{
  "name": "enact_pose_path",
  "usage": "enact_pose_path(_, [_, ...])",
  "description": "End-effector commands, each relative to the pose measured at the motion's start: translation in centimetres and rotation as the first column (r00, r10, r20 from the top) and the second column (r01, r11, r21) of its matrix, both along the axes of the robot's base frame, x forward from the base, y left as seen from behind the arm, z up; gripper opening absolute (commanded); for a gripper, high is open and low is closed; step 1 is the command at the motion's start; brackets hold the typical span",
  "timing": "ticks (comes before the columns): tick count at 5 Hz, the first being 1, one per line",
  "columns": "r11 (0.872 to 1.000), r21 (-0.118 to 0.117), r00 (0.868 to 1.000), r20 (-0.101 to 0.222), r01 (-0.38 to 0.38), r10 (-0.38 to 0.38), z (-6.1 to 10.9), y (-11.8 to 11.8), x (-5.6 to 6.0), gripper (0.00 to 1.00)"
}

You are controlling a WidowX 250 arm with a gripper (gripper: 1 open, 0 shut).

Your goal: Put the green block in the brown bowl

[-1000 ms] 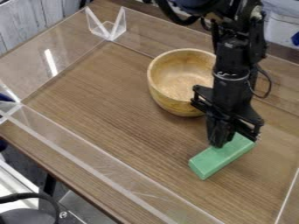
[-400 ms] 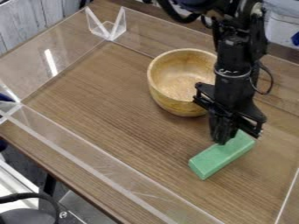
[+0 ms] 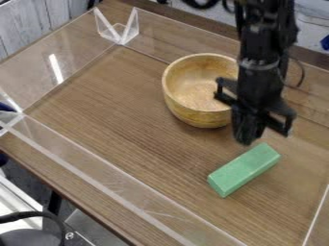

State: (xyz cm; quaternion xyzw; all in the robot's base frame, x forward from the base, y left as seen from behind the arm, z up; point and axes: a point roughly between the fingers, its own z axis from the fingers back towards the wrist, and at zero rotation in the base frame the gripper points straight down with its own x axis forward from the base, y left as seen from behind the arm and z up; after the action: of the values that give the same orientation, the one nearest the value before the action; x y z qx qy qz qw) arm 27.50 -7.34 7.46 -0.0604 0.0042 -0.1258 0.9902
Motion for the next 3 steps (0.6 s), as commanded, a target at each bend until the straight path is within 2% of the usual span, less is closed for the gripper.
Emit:
enact_pose_path(1, [1.000,-0.002,0.994,0.107,-0.015,0.015,4.7,0.4,1.5,0.00])
enact_pose_path(2, [1.000,-0.006,0.995,0.097,0.000,0.000,3.2,0.1,1.1,1.00])
enact_pose_path(3, [0.999,-0.008,0.996,0.081,0.046,-0.045,2.3,-0.3,0.8,1.00])
